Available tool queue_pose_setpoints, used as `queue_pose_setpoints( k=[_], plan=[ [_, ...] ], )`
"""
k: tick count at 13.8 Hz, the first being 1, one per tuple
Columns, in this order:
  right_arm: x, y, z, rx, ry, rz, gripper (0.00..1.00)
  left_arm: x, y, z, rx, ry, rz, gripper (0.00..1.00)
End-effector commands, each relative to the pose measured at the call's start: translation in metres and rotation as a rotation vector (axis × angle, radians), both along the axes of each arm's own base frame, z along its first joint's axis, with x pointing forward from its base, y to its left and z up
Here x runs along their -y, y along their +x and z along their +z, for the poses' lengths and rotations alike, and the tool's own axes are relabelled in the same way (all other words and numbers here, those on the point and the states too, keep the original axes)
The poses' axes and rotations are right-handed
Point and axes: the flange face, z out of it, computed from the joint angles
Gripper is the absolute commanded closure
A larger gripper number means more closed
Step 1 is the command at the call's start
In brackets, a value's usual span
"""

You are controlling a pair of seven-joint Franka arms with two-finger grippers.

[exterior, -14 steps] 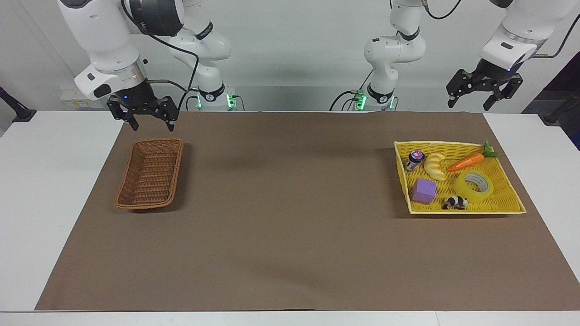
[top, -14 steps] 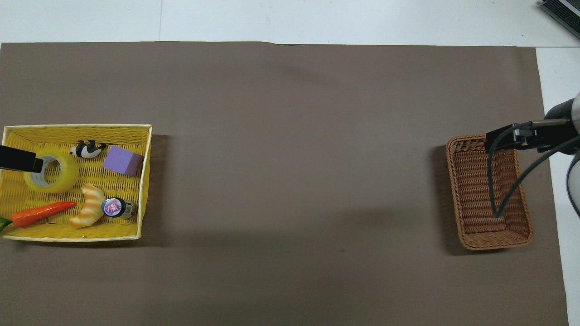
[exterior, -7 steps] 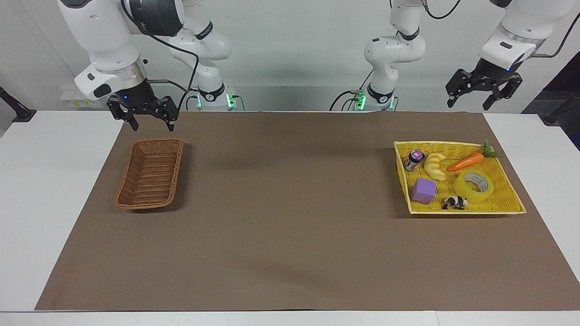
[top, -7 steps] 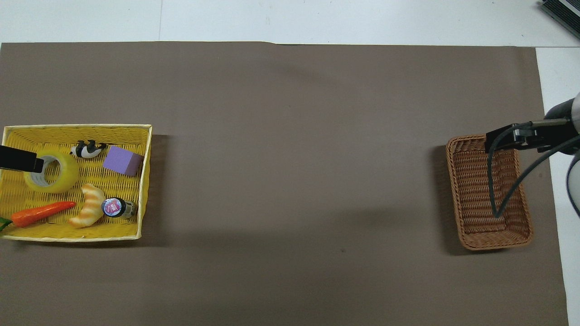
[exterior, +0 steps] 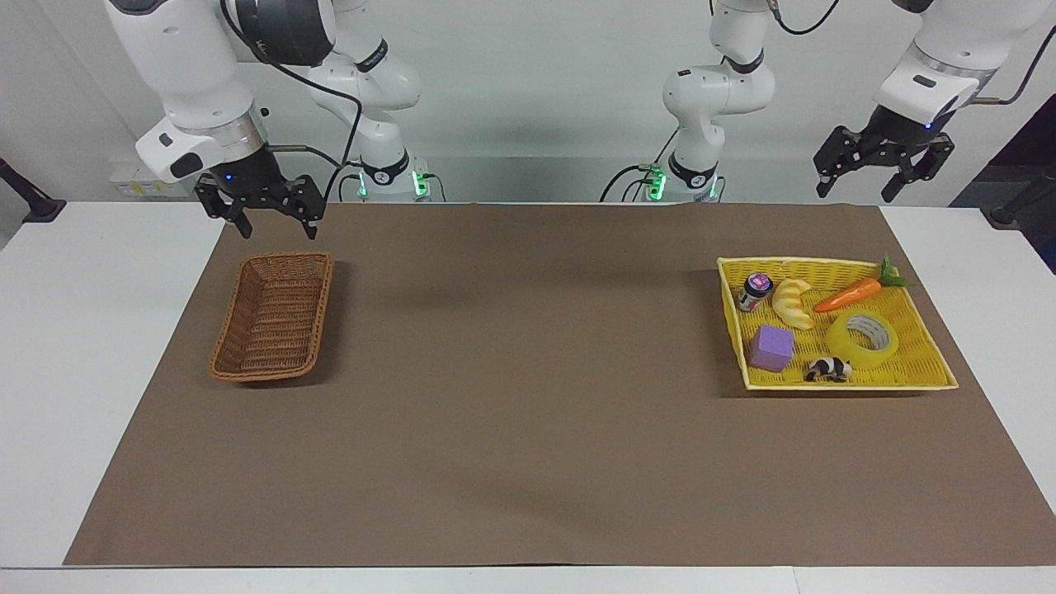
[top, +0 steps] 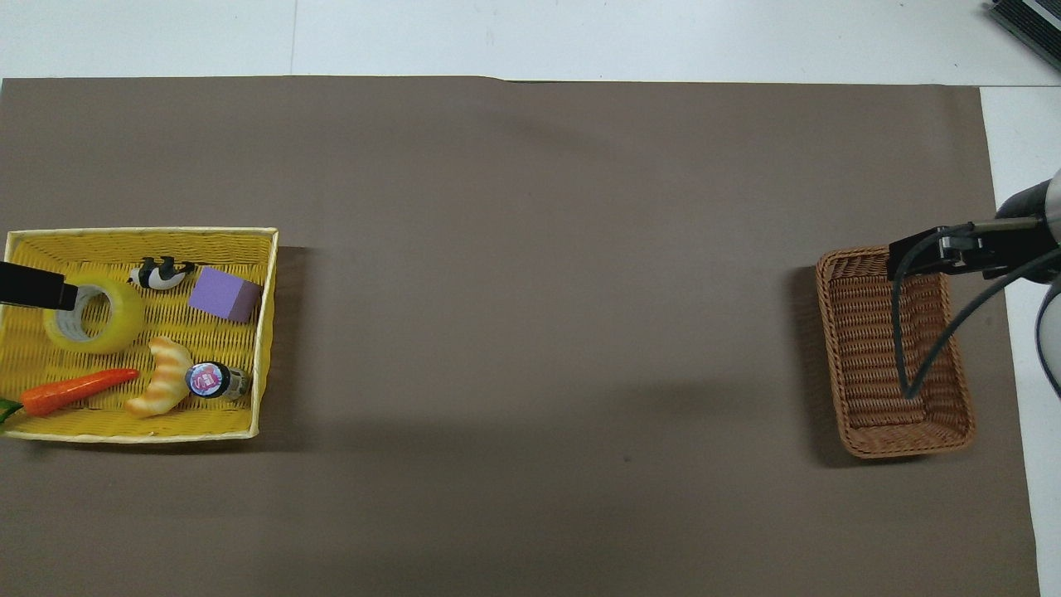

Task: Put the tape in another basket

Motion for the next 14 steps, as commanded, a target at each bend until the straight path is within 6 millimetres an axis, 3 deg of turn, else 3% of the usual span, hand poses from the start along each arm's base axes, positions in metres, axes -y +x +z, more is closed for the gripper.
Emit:
queue_pose_setpoints(
  k=[1, 4, 7, 10, 14],
  plan=[
    [0.002, -0.005, 0.000, 0.016, 0.015, -0.001, 0.00, -0.005, 0.012, 0.004, 0.013, -0.008, 0.004, 0.00],
    [0.002, -0.005, 0.000, 0.016, 0.015, -0.001, 0.00, -0.005, 0.016, 0.012, 0.027, -0.012, 0.003, 0.00],
    [0.002, -0.005, 0.000, 0.014, 0.015, -0.001, 0.00, -0.009, 0.022, 0.004, 0.018, -0.015, -0.011, 0.00],
    [0.002, -0.005, 0.000, 0.016, 0.015, -0.001, 0.00, -0.032, 0.034, -0.007, 0.015, -0.021, -0.006, 0.00],
    [0.002, -0.005, 0.000, 0.016, 0.015, -0.001, 0.00, -0.066, 0.061, -0.041, 0.013, -0.031, -0.013, 0.00]
  ],
)
